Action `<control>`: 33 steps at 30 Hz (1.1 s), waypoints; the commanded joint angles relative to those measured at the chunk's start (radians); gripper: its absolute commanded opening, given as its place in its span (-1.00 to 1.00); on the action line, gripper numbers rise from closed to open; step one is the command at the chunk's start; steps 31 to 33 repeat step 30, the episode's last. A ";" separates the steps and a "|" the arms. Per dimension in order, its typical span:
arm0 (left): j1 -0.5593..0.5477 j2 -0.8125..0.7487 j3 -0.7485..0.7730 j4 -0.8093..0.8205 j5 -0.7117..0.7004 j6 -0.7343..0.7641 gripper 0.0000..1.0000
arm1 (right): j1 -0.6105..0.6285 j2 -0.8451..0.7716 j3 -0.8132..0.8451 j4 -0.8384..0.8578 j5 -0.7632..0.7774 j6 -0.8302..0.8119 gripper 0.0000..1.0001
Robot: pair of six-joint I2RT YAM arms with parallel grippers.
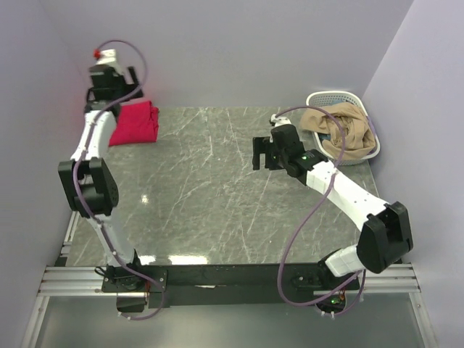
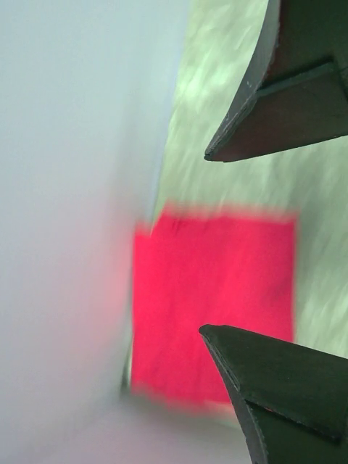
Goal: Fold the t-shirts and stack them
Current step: Reset both grippers
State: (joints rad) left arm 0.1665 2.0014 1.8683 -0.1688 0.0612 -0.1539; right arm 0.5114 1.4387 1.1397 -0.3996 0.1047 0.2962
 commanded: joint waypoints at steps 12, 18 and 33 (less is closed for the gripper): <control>-0.441 -0.639 -0.667 0.022 -0.020 -0.239 0.99 | -0.005 -0.205 -0.133 0.051 0.182 0.063 0.99; -0.530 -0.745 -0.799 0.009 -0.046 -0.279 0.99 | -0.005 -0.244 -0.146 0.036 0.205 0.087 0.99; -0.668 -0.849 -0.883 -0.047 -0.253 -0.265 0.99 | -0.004 -0.281 -0.170 0.025 0.242 0.080 0.99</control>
